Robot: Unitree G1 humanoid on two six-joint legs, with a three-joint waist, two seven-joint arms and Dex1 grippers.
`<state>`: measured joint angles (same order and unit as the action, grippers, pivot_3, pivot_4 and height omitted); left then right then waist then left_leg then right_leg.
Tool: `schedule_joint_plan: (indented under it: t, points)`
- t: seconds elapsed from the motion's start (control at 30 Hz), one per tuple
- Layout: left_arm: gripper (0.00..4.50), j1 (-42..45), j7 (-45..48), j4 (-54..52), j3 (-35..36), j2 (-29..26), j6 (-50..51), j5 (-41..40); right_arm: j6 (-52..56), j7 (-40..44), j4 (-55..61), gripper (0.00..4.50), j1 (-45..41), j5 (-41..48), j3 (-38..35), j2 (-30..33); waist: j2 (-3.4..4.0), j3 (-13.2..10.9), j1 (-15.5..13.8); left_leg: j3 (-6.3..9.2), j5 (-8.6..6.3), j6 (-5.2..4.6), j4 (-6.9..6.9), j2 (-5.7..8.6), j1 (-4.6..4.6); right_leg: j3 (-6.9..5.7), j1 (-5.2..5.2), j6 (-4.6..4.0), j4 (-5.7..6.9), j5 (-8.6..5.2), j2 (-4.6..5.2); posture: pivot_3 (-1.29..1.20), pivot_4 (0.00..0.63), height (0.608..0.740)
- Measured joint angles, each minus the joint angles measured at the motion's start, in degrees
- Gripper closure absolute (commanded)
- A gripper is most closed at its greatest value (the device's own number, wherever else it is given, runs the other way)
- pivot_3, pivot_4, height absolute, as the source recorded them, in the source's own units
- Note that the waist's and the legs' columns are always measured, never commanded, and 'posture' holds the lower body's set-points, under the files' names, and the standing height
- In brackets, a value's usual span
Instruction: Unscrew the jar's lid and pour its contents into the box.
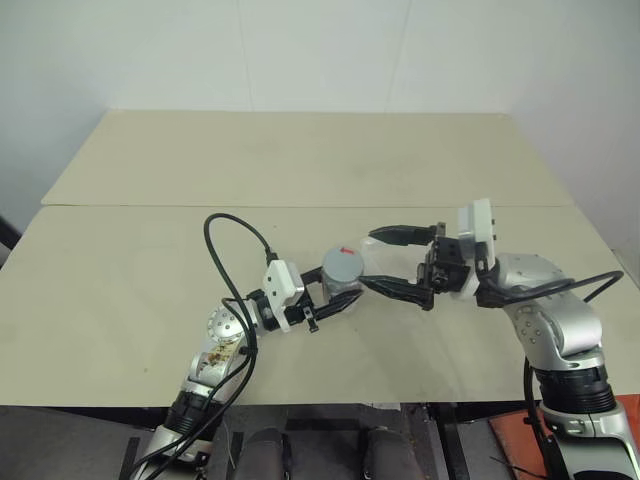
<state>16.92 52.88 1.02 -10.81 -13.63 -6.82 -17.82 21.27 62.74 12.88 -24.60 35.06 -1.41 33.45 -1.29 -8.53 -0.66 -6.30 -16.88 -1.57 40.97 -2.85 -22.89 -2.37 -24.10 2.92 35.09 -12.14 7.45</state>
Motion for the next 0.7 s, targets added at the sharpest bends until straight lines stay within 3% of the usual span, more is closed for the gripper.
schedule_joint_plan:
  t: [0.33, 0.7]
  points:
    - [2.50, 0.01, -0.77, 1.09, -0.22, 0.47, -0.61, 1.05, -0.03, 0.06, 3.61, 0.06, -1.29, 0.88, 0.77, -1.92, 0.00, 0.00, 0.02, 0.00, 0.00, 0.00, 0.00, 0.00, 0.01, 0.00, 0.00, 0.00, 0.02, 0.00, 0.00, 0.00, 0.150, 0.740]
    - [2.50, 0.11, -1.16, 1.13, -0.40, 0.77, -0.94, 2.07, -4.24, -4.31, 0.50, 0.06, -4.91, -8.05, 7.61, -7.60, 0.00, 0.00, -0.06, -0.01, 0.04, 0.07, 0.01, 0.01, -0.01, -0.01, -0.01, 0.00, 0.01, 0.00, 0.00, 0.00, 0.150, 0.740]
